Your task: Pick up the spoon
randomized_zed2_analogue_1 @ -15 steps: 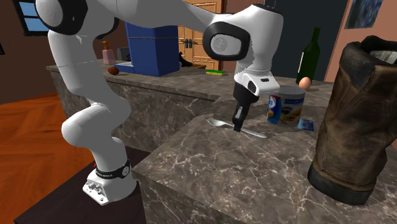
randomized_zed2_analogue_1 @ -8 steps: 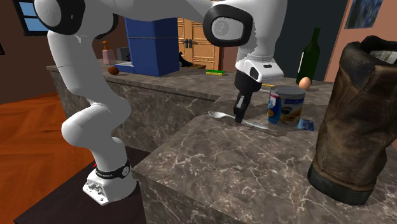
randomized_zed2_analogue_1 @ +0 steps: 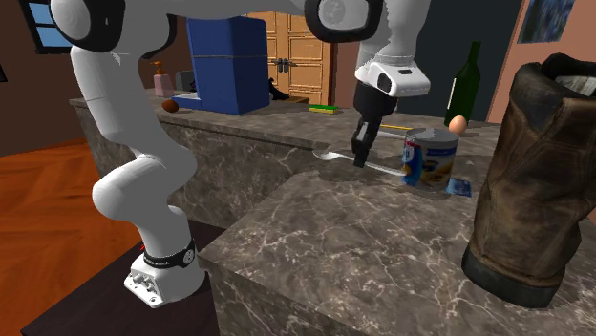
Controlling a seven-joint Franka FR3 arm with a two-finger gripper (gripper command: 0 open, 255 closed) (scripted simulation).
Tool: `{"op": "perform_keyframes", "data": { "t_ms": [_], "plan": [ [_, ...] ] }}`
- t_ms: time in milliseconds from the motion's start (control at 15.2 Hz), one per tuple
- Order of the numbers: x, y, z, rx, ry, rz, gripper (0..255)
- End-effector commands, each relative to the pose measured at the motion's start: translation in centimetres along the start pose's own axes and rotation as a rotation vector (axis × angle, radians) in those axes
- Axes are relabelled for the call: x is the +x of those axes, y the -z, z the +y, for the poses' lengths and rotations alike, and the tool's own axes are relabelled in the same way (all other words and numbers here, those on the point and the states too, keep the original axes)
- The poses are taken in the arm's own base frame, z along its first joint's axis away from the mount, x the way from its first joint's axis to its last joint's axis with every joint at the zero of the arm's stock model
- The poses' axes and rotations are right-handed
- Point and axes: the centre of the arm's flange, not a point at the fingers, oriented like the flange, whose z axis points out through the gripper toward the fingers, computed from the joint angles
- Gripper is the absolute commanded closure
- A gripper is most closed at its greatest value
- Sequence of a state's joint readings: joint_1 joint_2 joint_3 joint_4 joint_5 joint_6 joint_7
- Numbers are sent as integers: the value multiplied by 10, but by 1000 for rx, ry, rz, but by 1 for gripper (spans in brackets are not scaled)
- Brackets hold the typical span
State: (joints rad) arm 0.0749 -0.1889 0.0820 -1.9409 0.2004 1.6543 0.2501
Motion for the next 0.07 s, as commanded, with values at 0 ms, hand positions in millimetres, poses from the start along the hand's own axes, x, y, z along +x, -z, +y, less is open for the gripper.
{"op": "perform_keyframes", "data": {
  "t_ms": [0],
  "plan": [
    [0, 3, 0, 0, 0, 0, 255]
  ]
}}
